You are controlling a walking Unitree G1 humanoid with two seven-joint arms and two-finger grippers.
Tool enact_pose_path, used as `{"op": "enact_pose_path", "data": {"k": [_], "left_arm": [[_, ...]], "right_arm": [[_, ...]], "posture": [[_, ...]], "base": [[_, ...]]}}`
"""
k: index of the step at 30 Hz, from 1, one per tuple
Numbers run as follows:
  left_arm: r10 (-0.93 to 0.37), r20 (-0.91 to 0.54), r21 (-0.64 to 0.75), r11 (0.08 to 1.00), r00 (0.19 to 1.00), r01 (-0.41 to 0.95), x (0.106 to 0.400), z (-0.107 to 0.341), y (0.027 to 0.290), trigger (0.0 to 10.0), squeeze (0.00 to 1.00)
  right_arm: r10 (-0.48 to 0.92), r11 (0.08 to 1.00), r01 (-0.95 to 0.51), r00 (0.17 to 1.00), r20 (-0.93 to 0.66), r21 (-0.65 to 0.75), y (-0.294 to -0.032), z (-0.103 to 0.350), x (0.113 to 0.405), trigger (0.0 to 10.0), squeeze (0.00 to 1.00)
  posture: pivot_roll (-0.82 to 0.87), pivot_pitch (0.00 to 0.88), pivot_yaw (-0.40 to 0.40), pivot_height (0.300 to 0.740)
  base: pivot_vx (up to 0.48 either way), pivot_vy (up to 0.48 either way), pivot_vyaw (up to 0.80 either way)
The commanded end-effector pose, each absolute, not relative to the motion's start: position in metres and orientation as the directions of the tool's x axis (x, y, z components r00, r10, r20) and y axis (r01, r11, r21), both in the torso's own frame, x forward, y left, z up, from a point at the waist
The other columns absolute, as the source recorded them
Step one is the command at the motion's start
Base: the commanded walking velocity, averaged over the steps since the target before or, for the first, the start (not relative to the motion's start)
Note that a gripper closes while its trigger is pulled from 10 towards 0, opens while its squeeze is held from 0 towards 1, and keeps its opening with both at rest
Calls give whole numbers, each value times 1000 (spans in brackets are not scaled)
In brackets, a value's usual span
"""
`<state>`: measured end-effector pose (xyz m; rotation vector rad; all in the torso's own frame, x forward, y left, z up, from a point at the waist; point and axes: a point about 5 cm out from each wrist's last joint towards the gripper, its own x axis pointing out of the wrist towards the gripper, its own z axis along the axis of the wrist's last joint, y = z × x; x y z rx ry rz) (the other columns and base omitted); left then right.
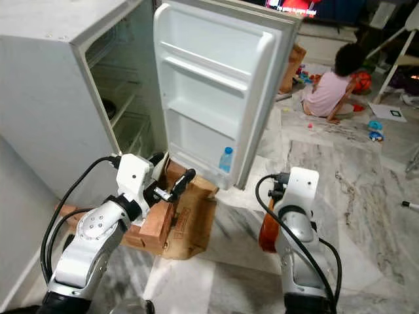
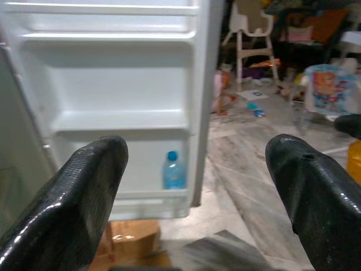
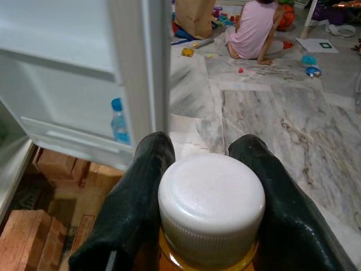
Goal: Restocking fridge
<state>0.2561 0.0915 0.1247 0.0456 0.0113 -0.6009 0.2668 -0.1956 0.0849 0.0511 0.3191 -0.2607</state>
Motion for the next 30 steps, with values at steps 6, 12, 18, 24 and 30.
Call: {"op": "enact_pose_path", "data": {"k": [6,12,18,24,30], "left_arm": [[-563,-46,62,823,825,565,249,126,90,10000,0],[-567,-64,68,818,821,570,246,125,89,10000,0],[-555,-63,70,827,830,558,245,125,91,10000,0],[-493,-73,115,859,867,499,251,123,97,10000,0],[-377,-94,161,907,921,388,263,124,108,10000,0]], "right_arm": [[-248,965,261,924,-292,6,-197,88,273,10000,0],[-239,967,254,922,-305,8,-194,85,271,10000,0],[-232,969,247,922,-309,7,-193,83,273,10000,0],[-226,971,239,925,-305,7,-192,84,275,10000,0],[-199,977,211,935,-293,12,-189,86,278,10000,0]], "posture": [[67,0,-76,740],[68,0,-73,740],[69,0,-75,740],[67,0,-74,740],[68,0,-74,740]], "base": [[402,-148,0],[92,-428,0],[0,-454,0],[210,-376,0],[434,-47,0]]}}
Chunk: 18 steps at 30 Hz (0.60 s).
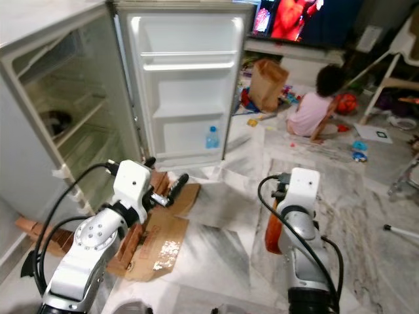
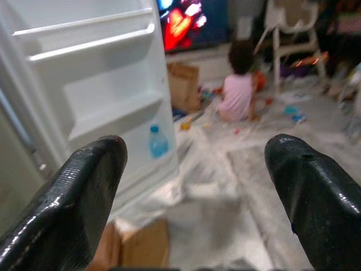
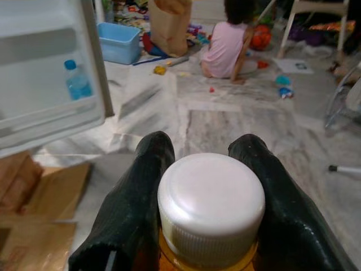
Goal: Restocking fridge
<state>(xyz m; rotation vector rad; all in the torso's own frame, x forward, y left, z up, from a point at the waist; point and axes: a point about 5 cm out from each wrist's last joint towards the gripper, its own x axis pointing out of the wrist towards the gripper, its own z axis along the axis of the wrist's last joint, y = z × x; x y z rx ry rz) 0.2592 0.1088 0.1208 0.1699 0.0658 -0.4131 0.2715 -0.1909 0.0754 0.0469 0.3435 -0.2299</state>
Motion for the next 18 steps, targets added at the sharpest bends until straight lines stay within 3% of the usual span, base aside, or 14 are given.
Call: {"op": "enact_pose_path", "data": {"k": [1,6,18], "left_arm": [[-366,-94,161,912,926,377,265,124,109,10000,0],[-292,-65,194,934,954,299,274,137,116,10000,0],[-242,-70,197,948,968,251,269,134,117,10000,0]], "right_arm": [[-194,978,207,937,-290,14,-188,86,279,10000,0],[-115,993,119,963,-242,4,-178,97,289,10000,0],[-22,1000,21,983,-183,-7,-157,108,301,10000,0]], "posture": [[68,0,-75,740],[96,15,-72,740],[95,26,-77,740]], "base": [[465,0,0],[480,0,0],[480,0,0]]}}
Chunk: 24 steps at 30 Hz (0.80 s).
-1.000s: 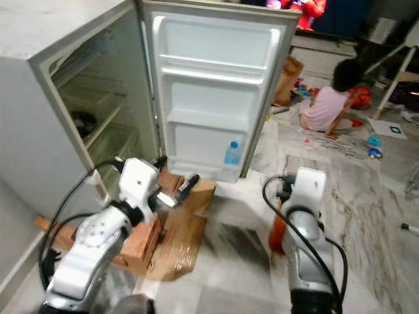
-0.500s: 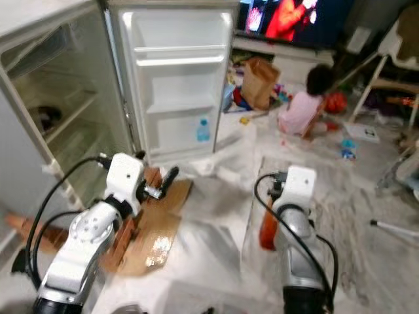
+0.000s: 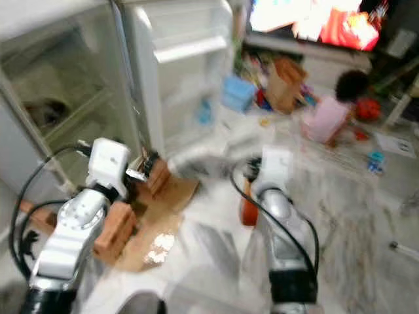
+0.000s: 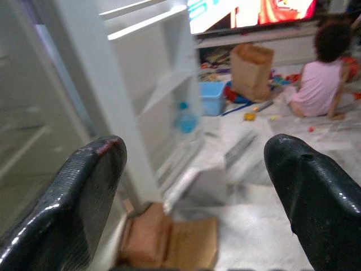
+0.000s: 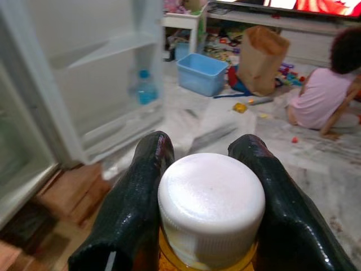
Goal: Restocking fridge
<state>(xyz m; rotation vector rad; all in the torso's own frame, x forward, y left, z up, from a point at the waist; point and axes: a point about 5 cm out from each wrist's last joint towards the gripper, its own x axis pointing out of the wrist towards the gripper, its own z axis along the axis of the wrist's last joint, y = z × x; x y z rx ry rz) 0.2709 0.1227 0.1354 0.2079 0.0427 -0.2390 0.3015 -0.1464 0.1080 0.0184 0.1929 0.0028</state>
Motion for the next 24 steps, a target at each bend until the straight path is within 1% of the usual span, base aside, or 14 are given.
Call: {"op": "enact_pose_path", "data": {"k": [1,11,14,18,22,24], "left_arm": [[-233,-70,195,950,970,243,269,134,117,10000,0],[-187,-91,177,964,978,201,270,128,117,10000,0],[-190,-75,184,962,979,201,277,132,111,10000,0],[-185,-66,190,962,980,195,278,133,111,10000,0],[-162,-66,188,967,985,172,278,133,113,10000,0],[-155,-76,187,968,985,167,276,131,113,10000,0]], "right_arm": [[-13,1000,12,983,-182,-9,-156,108,301,10000,0],[1,999,-9,982,-190,-37,-154,101,298,10000,0],[16,997,-28,984,-175,-66,-151,103,303,10000,0],[23,996,-37,985,-170,-78,-151,104,304,10000,0],[37,990,-56,988,-151,-126,-150,106,307,10000,0],[68,989,-87,986,-153,-121,-147,105,306,10000,0]], "posture": [[94,24,-77,740],[85,0,-70,740],[80,0,-71,740],[79,0,-72,740],[81,0,-72,740],[83,0,-73,740]], "base": [[480,0,0],[453,0,0],[403,-259,0],[399,-263,0],[373,-297,0],[304,-369,0]]}}
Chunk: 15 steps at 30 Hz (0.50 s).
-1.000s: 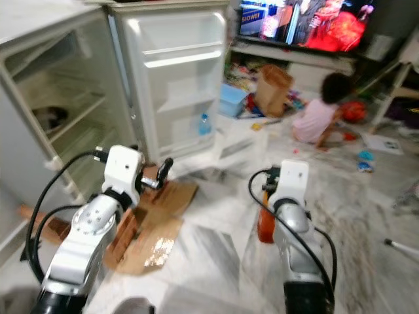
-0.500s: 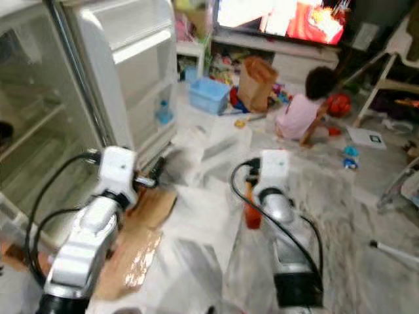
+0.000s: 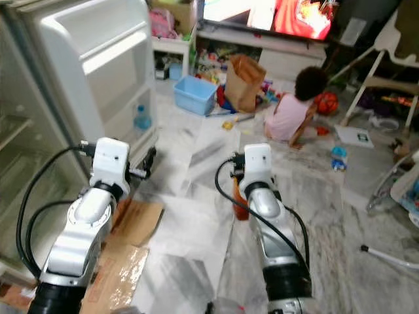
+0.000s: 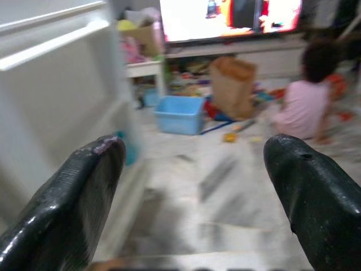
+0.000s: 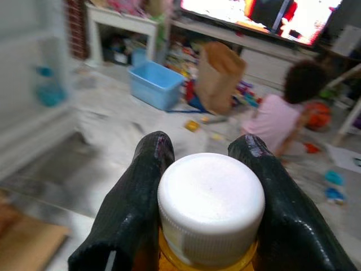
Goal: Restocking fridge
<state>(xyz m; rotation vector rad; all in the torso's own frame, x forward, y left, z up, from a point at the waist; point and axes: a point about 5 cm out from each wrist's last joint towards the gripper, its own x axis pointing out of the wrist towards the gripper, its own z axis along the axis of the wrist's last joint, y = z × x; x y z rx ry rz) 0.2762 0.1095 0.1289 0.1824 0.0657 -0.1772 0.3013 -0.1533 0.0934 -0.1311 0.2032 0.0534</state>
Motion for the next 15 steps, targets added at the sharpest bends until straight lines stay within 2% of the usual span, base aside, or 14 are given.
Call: {"op": "enact_pose_path", "data": {"k": [1,6,15], "left_arm": [[-153,-79,187,968,985,165,276,130,113,10000,0],[-149,-82,188,969,985,162,276,129,112,10000,0],[-102,-76,222,968,992,116,279,129,117,10000,0]], "right_arm": [[78,988,-97,985,-153,-120,-146,105,306,10000,0],[99,987,-116,985,-144,-115,-143,106,306,10000,0],[106,987,-120,986,-130,-109,-143,106,308,10000,0]], "posture": [[83,0,-73,740],[83,0,-72,740],[79,0,-70,740]], "base": [[292,-379,0],[282,-385,0],[280,-387,768]]}}
